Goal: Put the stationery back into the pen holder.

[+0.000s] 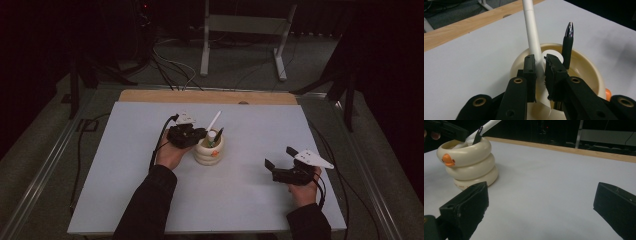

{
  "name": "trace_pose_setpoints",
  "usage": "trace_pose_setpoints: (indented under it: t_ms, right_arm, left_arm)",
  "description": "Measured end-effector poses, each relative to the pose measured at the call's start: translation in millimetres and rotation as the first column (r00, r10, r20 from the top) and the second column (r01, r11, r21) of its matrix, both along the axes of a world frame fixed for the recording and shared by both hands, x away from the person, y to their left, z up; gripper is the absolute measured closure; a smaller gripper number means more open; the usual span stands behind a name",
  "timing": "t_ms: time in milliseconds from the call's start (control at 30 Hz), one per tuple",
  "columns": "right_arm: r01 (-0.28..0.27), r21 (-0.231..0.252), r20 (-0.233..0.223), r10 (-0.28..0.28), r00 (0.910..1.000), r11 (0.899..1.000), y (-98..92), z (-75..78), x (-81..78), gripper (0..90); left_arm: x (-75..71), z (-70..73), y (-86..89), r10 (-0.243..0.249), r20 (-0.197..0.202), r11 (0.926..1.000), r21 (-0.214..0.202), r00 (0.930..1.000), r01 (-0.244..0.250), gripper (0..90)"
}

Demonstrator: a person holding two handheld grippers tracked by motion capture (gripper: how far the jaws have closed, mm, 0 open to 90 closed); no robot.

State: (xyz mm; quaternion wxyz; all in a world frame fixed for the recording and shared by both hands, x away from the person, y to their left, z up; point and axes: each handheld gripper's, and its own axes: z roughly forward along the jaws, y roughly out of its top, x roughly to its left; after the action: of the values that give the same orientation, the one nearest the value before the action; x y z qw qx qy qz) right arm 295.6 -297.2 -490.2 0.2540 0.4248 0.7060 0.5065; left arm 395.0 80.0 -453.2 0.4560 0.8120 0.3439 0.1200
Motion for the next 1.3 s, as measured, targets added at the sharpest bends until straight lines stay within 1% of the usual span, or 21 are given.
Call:
trace_pose_setpoints:
  t_ms: [33,67,167,267,367,433,533,633,700,767,867,900,933,1000,1033,1167,1300]
  right_arm:
    - [0.000,0.000,0.001,0.000,1.0000,1.000,0.5,0.0,-0.1,0.0]
    - [-0.002,-0.003,0.002,0.002,1.0000,1.000,0.7,-0.1,-0.1,0.0]
    - [-0.002,-0.003,0.001,0.002,1.0000,1.000,0.7,-0.3,0.2,0.0]
    - [0.001,0.000,-0.001,-0.001,1.0000,1.000,-0.5,0.1,-0.2,0.0]
    - [0.003,0.001,0.000,-0.003,1.0000,1.000,-1.1,-0.1,0.2,0.0]
    - [0.002,0.002,-0.002,-0.002,1.0000,1.000,-0.5,-0.2,0.3,0.0]
    - [0.000,-0.002,0.000,0.000,1.0000,1.000,0.0,-0.3,0.3,0.0]
    - [0.000,-0.001,-0.001,0.000,1.0000,1.000,0.2,-0.5,0.5,0.0]
    - [0.000,-0.002,-0.001,0.000,1.0000,1.000,0.3,-0.6,0.4,0.0]
    - [0.000,-0.002,-0.001,0.000,1.0000,1.000,0.7,-0.5,0.2,0.0]
    - [0.000,-0.002,-0.004,0.000,1.0000,1.000,1.0,-0.6,0.2,0.0]
    - [-0.001,-0.003,-0.003,0.001,1.0000,1.000,1.0,-0.6,0.1,0.0]
    - [-0.001,-0.003,-0.003,0.001,1.0000,1.000,1.0,-0.5,0.1,0.0]
    - [0.000,-0.003,-0.002,0.000,1.0000,1.000,0.8,-0.6,0.2,0.0]
    - [0.000,-0.002,-0.002,0.000,1.0000,1.000,0.8,-0.6,0.1,0.0]
    - [-0.001,-0.004,-0.003,0.001,1.0000,1.000,0.9,-0.6,-0.2,0.0]
    - [-0.002,-0.010,-0.003,0.002,1.0000,1.000,0.4,-1.4,-0.2,0.0]
  left_arm:
    - [0.5,-1.2,-1.1,0.003,-0.007,0.9999,0.013,1.0000,-0.003,82.8]
    - [0.9,-3.2,-2.8,-0.003,-0.011,0.9998,0.017,0.9999,0.003,84.2]
    - [1.3,-6.5,-9.7,-0.010,-0.007,0.9994,0.033,0.9999,0.011,84.5]
    - [2.0,-8.4,-11.3,-0.016,-0.012,0.9993,0.035,0.9998,0.016,84.4]
    - [1.7,-7.2,-8.5,-0.022,-0.009,0.9995,0.022,0.9997,0.022,82.2]
    - [0.9,-5.0,-5.8,-0.023,-0.005,0.9997,-0.003,0.9997,0.023,79.8]
    - [-1.5,-0.4,-2.3,-0.030,0.013,0.9992,-0.028,0.9995,0.031,70.5]
    - [-3.9,4.2,0.7,-0.028,0.032,0.9992,-0.027,0.9991,0.029,62.3]
    - [-4.8,6.7,3.3,-0.018,0.036,0.9994,-0.028,0.9992,0.019,56.1]
    - [-6.2,8.8,4.9,0.008,0.040,0.9999,-0.013,0.9992,-0.008,47.6]
    - [-7.4,10.7,7.2,0.021,0.039,0.9997,-0.008,0.9990,-0.021,34.2]
    - [-8.7,12.8,9.6,0.043,0.046,0.9991,-0.001,0.9980,-0.043,34.2]
    - [-9.5,13.7,11.0,0.051,0.046,0.9987,-0.003,0.9976,-0.051,26.9]
    - [-10.6,15.3,13.9,0.069,0.051,0.9976,0.000,0.9963,-0.069,22.3]
    - [-11.3,15.8,15.5,0.078,0.053,0.9969,-0.001,0.9955,-0.078,18.3]
    - [-13.8,17.4,22.4,0.101,0.062,0.9949,0.001,0.9930,-0.101,16.1]
    - [-16.3,18.1,29.3,0.115,0.062,0.9934,-0.002,0.9915,-0.115,14.1]
